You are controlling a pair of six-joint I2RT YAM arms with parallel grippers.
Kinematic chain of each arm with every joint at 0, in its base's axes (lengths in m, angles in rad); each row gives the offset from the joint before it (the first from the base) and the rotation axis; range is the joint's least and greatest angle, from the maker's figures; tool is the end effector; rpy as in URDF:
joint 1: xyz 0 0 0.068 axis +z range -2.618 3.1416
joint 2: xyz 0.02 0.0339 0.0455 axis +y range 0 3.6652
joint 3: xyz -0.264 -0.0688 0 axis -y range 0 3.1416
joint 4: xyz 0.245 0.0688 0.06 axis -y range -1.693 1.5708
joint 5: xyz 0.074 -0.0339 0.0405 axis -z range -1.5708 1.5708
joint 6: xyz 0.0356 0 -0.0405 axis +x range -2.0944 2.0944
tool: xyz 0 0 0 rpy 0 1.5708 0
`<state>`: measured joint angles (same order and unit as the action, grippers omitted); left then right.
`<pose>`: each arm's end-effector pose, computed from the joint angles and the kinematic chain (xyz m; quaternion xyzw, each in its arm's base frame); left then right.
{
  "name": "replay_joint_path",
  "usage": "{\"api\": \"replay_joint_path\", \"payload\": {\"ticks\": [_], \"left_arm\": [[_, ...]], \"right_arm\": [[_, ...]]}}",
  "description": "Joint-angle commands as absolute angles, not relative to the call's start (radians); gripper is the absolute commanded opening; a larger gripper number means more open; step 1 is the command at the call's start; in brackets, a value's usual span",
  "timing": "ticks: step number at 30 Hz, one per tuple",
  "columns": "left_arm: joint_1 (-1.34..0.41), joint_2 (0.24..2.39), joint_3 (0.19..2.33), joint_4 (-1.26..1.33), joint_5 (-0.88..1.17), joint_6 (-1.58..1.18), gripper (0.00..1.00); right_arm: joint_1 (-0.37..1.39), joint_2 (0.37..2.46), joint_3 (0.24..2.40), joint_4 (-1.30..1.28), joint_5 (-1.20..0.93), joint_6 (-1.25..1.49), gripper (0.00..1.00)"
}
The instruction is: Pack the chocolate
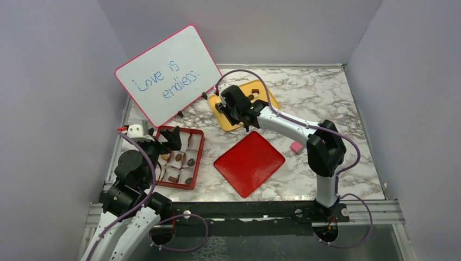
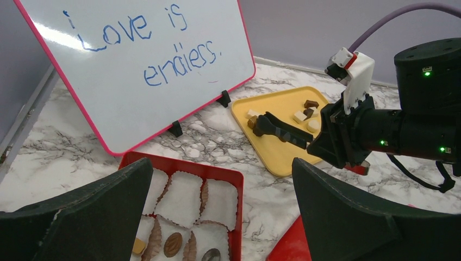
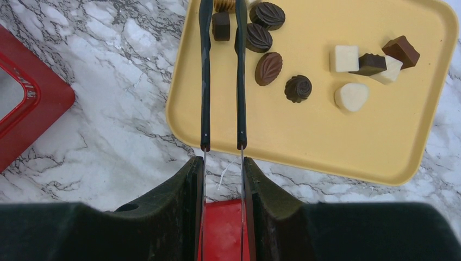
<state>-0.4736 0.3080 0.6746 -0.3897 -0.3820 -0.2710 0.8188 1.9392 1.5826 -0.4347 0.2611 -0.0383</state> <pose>0.0796 -0.0259 0.3349 -0.0610 0.7120 -0.1231 0.6886 0.3085 0.3164 0.2534 -0.3361 0.8548 0.0319 0.3942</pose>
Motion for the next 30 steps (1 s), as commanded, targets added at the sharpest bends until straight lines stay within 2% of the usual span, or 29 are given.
{"api": "replay_joint_path", "payload": {"ticks": [1, 18, 24, 30], "left_arm": [[-0.476, 0.294, 0.670, -0.362, -0.365, -0.260, 0.99], [-0.476, 0.291, 0.669, -0.362, -0.370, -0.260, 0.99], [-0.476, 0.288, 0.669, -0.362, -0.373, -0.259, 0.99], [-0.476, 0.288, 0.669, -0.362, -0.373, -0.260, 0.99]], "right_arm": [[0.815, 1.966, 1.618, -0.416, 0.235, -0.037, 0.35], [0.811, 2.007, 1.628, -0.417, 0.245, -0.044, 0.34], [0.810, 2.000, 1.626, -0.418, 0.245, -0.043, 0.22], [0.809, 1.971, 1.617, -0.422, 0.241, -0.039, 0.21]]}}
